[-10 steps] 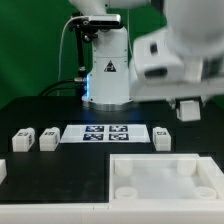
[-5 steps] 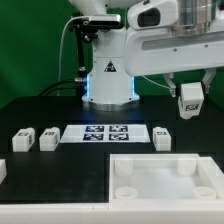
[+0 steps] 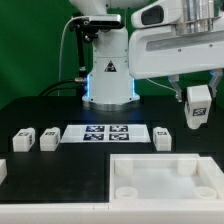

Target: Assemble one leg

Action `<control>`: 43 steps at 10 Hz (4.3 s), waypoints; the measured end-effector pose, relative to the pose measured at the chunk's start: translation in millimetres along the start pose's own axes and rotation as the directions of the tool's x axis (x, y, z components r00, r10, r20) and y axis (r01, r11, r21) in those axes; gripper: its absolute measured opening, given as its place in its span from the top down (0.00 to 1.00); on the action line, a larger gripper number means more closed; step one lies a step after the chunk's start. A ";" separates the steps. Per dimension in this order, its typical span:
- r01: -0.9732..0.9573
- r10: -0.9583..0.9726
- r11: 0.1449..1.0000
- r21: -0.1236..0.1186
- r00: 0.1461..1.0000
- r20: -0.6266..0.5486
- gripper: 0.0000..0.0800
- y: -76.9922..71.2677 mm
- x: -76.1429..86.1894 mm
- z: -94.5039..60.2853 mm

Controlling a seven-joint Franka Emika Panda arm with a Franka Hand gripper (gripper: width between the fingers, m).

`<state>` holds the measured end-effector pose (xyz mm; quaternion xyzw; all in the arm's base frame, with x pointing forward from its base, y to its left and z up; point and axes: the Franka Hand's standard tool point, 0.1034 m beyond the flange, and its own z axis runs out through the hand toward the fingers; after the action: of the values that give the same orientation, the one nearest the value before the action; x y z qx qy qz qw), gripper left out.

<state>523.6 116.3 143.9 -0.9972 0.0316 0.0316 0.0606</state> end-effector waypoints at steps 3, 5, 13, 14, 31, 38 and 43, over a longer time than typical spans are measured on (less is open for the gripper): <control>0.000 0.000 1.000 0.000 1.000 0.000 0.64 0.0 0.0 0.0; 0.000 0.000 1.000 0.000 1.000 0.000 0.64 0.0 0.0 0.0; 0.106 -0.076 0.994 0.012 0.785 -0.615 0.64 -6.2 81.4 -31.9; 0.106 -0.075 0.994 0.012 0.776 -0.626 0.64 -6.0 81.9 -32.1; 0.176 -0.187 0.981 -0.078 0.778 -0.600 0.64 9.4 91.9 51.3; 0.187 -0.198 0.979 -0.080 0.786 -0.586 0.41 5.3 87.3 63.7; 0.188 -0.199 0.979 -0.081 0.786 -0.585 0.19 5.3 87.2 64.1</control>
Offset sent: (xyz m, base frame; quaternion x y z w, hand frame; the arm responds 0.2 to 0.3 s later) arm 0.0000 0.0000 0.0000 0.0000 0.0000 0.0000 1.0000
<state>606.3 113.7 74.0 -0.9559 -0.0536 -0.2857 0.0416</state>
